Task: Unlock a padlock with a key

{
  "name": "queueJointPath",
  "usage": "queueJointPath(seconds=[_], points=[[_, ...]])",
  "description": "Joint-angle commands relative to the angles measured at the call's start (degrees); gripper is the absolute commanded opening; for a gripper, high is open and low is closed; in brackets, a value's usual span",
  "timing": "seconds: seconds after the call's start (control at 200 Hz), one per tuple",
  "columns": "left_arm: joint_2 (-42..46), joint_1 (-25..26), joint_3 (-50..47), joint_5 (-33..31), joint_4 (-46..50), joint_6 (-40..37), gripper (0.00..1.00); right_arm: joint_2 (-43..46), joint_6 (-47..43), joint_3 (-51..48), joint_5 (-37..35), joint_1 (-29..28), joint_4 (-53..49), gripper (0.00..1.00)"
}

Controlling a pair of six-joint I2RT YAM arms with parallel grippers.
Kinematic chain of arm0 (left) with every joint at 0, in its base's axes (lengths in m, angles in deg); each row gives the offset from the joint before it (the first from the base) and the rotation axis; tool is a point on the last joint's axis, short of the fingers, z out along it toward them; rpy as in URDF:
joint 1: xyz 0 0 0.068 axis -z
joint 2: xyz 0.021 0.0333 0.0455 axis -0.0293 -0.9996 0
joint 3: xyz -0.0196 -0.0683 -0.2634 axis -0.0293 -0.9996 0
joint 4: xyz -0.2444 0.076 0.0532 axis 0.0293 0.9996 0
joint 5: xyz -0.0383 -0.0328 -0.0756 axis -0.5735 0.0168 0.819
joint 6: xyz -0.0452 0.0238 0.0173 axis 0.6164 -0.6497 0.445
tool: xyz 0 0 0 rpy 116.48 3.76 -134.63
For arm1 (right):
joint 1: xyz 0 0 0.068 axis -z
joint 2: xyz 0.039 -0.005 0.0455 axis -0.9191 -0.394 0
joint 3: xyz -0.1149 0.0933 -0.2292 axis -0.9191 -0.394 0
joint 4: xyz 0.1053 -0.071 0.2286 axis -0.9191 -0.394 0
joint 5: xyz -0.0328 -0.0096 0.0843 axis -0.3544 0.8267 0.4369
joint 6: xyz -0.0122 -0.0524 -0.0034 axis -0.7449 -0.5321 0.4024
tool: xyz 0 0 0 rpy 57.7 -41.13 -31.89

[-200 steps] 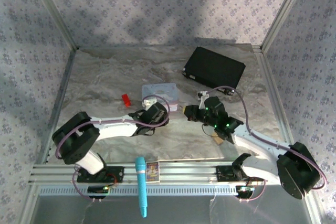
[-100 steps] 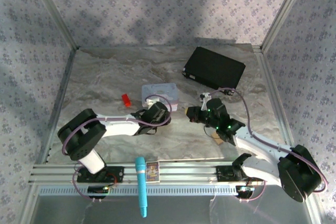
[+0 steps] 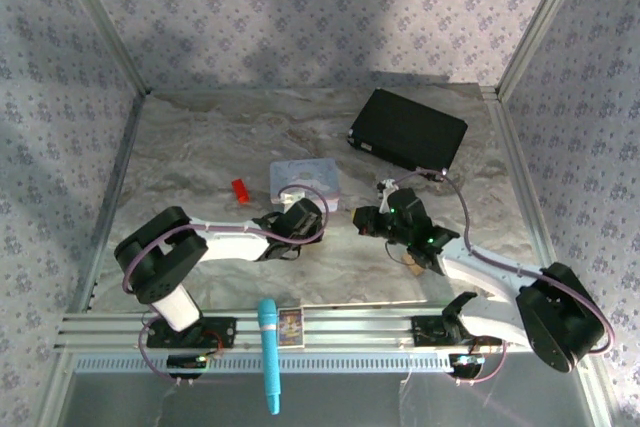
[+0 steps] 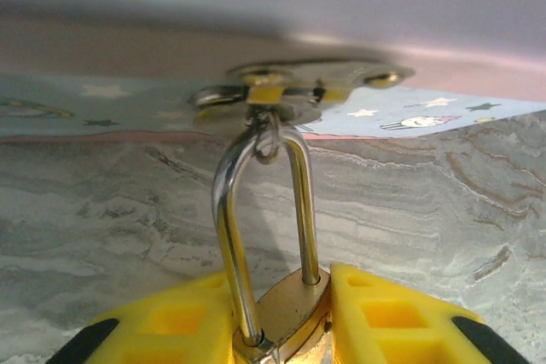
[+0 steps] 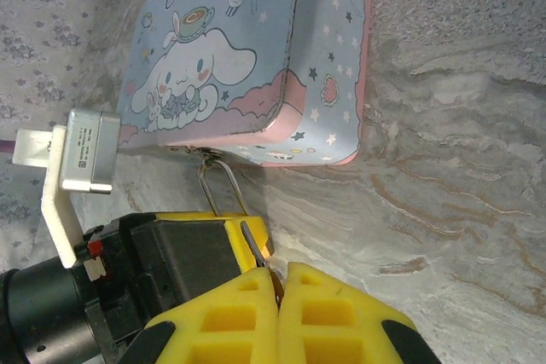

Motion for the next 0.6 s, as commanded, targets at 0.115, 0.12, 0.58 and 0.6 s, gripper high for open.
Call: queueJointPath(seconds=[0.115,0.12,0.58,0.6], points=[[0.77,0.41,-1.21,-0.82,-0.56,3.98,0.19,-1.03,1.94,-1.49,0.35,-0.39,2.82,0.0],[0.85,0.41,-1.21,-0.8,-0.64,4.09,0.18,-1.11,2.12,-1.51,0.43,-0.43,2.96,0.0],[3.09,-2.01,-7.42,4.75,-14.51,24.37,0.13,-15.67,23.26,-1.86,10.28,0.67,15.37,0.0],[3.13,-1.97,-7.77,4.69,-15.17,25.05,0.13,-16.04,23.81,-1.83,10.37,0.62,15.79,0.0]])
